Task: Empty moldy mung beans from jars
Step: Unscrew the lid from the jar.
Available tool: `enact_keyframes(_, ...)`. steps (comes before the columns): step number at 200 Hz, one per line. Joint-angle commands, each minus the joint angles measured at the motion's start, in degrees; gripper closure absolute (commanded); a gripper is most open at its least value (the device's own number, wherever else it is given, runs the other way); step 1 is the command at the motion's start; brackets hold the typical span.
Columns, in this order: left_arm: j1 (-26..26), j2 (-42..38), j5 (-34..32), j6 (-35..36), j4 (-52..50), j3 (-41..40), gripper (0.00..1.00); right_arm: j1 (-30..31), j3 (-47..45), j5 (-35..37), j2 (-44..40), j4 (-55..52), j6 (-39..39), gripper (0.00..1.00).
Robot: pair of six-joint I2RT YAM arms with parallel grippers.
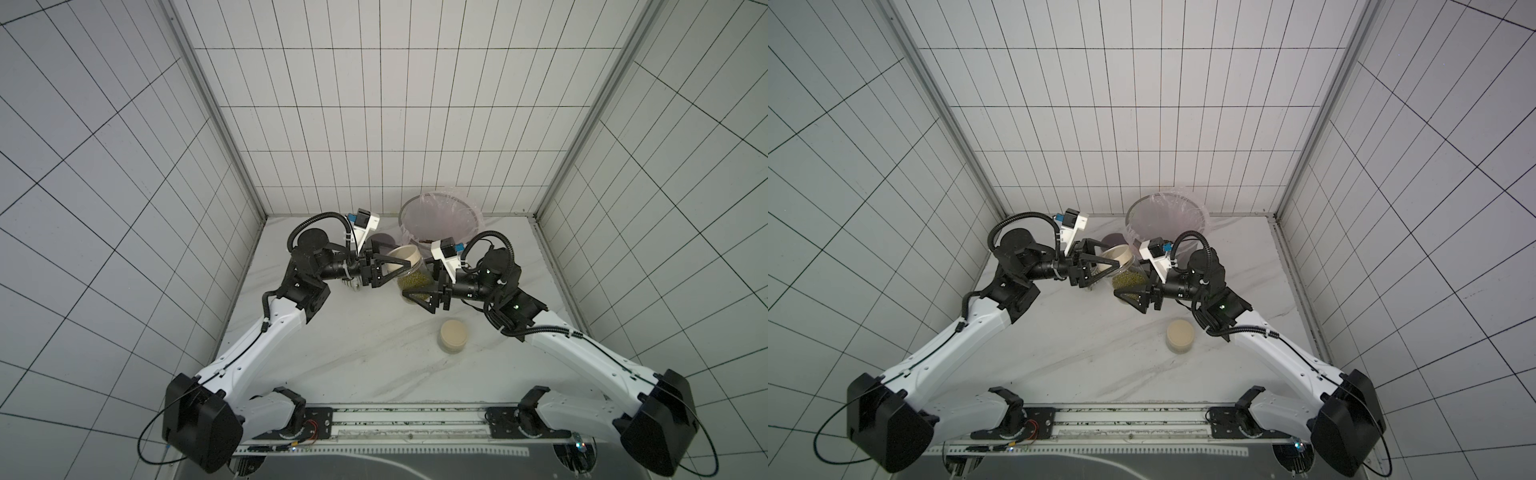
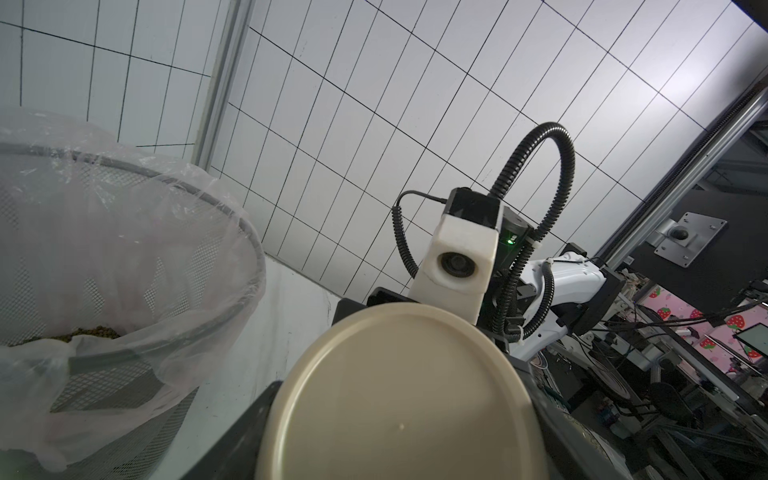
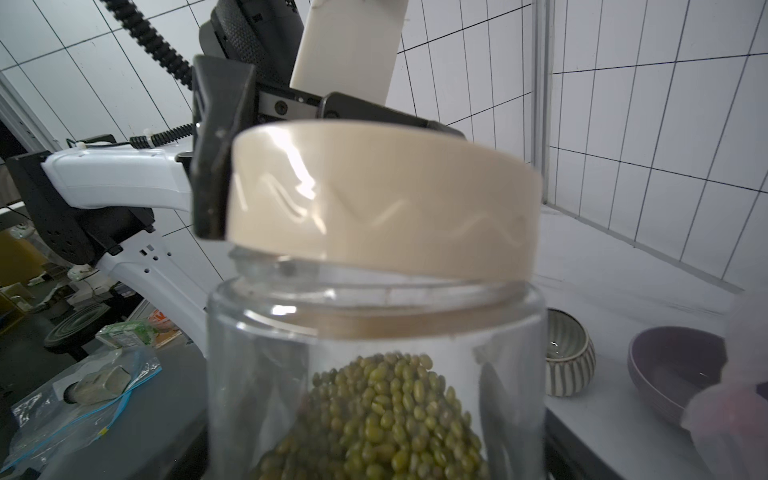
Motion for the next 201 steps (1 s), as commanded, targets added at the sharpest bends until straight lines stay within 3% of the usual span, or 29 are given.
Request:
enact_keyframes(1,-2.48,-0.97,-2.13,0.33,-7.96,1.86,0.50,0.67,3.55,7.41,-1.15,1.97,-8.13,0.44)
enact_keyframes(42,-4.27,-1.29,-7.89,2.33,-15.69,4.11,0.57,2.25,1.83,16.19,-3.21,1.95,-14.11,0.44)
enact_keyframes(104,-5.02,-1.13,-24.26,2.87,-28.54,7.53,0.64,6.27,-1.43,28.56,-4.46,4.00,-23.30,0.44)
enact_keyframes(201,-5.97,5.17,-32.45,-1.23,-45.45,17.55,0.66,11.32,-5.38,36.88,-2.99,8.82,-34.68,0.44)
